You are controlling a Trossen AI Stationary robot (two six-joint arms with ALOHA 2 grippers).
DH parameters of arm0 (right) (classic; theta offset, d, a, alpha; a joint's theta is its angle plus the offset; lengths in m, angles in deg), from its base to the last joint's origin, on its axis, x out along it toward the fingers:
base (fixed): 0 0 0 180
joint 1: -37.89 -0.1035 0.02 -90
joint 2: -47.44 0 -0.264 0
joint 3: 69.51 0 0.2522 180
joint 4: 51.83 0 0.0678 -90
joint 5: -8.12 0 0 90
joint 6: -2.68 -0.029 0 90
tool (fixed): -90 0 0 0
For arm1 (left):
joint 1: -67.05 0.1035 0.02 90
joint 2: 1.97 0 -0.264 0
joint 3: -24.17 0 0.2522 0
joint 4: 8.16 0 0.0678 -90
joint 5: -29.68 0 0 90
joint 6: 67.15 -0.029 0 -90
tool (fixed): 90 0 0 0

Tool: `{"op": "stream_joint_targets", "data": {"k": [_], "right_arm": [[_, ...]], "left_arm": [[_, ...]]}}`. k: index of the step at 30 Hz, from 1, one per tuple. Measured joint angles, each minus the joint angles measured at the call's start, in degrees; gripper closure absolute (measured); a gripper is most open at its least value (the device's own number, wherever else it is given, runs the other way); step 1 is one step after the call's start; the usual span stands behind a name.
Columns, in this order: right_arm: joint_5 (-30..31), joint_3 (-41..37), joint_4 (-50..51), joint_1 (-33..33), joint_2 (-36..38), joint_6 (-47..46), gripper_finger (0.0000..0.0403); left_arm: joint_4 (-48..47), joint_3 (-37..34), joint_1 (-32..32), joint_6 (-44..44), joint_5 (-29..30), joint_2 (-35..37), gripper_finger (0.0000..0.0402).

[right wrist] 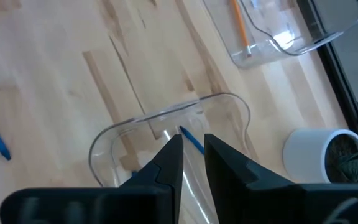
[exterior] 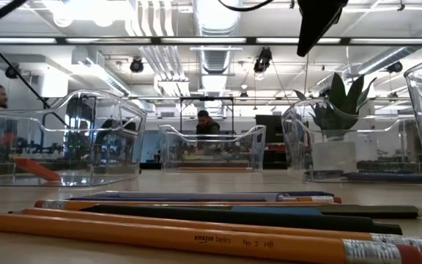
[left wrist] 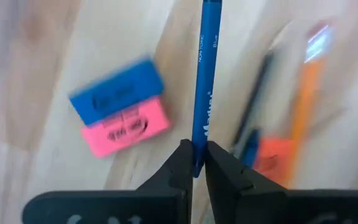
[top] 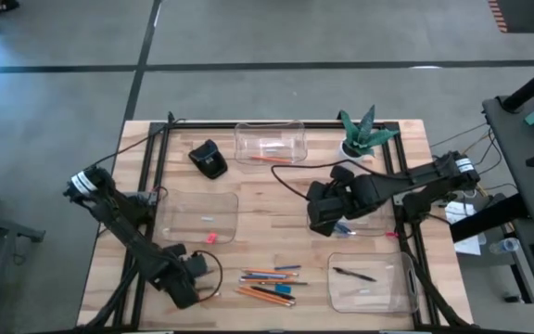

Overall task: Sort crayons/erasers/pens/pencils in bins
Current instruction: Put the blue crayon into the middle right transparent bin

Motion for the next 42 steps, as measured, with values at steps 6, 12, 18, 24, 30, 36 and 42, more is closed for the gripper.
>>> {"op": "stream_joint_targets", "data": {"k": [6, 12, 18, 24, 30, 36, 42], "right_arm": [[-0.39, -0.03, 0.06, -2.61, 1.49, 0.95, 0.0323], [7.57, -4.27, -7.65, -6.91, 7.01, 3.36, 0.0307], [8.11, -17.06, -35.52, -10.09, 14.26, 10.81, 0.0305], [0.92, -30.25, -73.78, -10.58, 15.31, 20.63, 0.0305], [-5.60, -34.82, -98.71, -10.47, 10.19, 27.05, 0.0297], [-7.95, -30.15, -100.33, -9.71, 4.39, 28.63, 0.0257], [-7.64, -22.06, -96.66, -9.27, -0.53, 32.58, 0.0218]], "left_arm": [[4.28, 0.85, -0.15, -1.81, 5.51, 4.56, 0.0390], [7.88, 2.55, 0.10, -7.90, 16.90, 7.36, 0.0390], [12.60, 3.59, 2.22, -19.41, 32.24, 9.98, 0.0391], [32.32, 3.08, 6.50, -43.20, 42.44, 11.04, 0.0391], [54.62, 3.01, 9.37, -67.65, 43.01, 8.50, 0.0391], [57.86, 3.25, 10.98, -70.57, 42.95, 6.96, 0.0391], [59.06, 3.27, 12.14, -70.43, 42.92, 5.75, 0.0391]]}}
